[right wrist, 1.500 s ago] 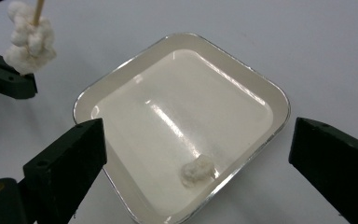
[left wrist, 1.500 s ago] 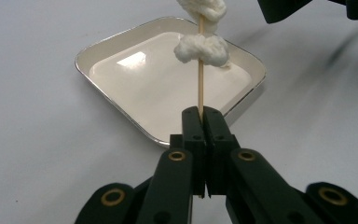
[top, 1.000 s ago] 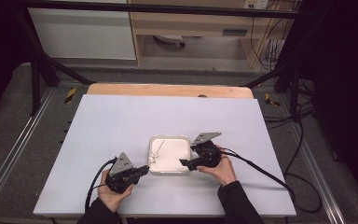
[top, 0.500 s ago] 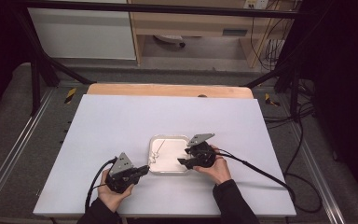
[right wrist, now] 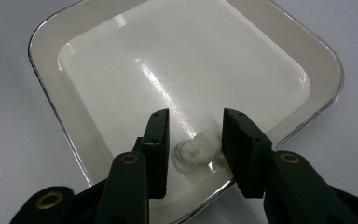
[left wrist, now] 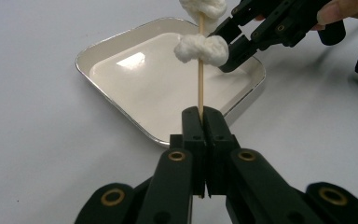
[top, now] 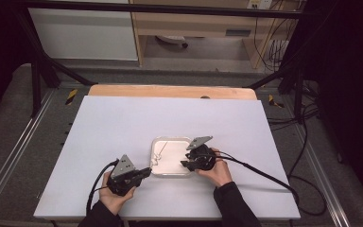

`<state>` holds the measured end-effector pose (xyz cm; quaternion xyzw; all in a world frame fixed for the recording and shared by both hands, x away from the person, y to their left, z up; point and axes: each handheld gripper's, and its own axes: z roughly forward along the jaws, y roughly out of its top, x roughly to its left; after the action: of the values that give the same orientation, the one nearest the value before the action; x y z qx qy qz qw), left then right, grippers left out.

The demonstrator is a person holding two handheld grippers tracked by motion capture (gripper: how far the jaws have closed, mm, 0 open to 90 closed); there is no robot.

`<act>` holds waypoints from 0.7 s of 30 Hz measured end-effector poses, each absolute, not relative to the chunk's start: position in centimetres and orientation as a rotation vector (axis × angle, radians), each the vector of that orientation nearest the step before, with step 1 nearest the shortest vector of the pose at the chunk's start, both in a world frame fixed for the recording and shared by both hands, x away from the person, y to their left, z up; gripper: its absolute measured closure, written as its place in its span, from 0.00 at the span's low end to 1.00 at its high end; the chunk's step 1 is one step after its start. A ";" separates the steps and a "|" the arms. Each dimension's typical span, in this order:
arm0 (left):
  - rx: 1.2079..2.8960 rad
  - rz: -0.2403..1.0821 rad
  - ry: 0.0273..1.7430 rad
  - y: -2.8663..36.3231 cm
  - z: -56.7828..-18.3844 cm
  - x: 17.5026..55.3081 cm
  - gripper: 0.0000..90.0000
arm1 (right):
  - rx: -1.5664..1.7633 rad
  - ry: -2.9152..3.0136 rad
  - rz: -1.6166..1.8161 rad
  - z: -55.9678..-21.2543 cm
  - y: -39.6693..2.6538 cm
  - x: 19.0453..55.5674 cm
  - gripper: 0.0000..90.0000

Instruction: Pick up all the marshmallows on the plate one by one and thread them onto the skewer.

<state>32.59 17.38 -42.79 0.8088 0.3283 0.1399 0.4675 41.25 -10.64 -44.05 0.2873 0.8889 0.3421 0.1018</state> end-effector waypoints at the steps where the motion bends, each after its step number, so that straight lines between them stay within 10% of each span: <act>1: 1.984 0.344 0.805 17.4 -42.8 32.6 0.99 | 0.848 2.626 1.008 -44.1 -10.6 41.2 0.71; 21: 1.983 0.342 0.800 17.3 -42.8 32.5 0.99 | 0.903 2.602 1.107 -43.1 -11.0 41.0 0.85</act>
<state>32.51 17.29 -42.79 0.8089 0.3263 0.1393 0.4689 40.98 -10.95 -43.13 0.3031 0.8732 0.3717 0.0866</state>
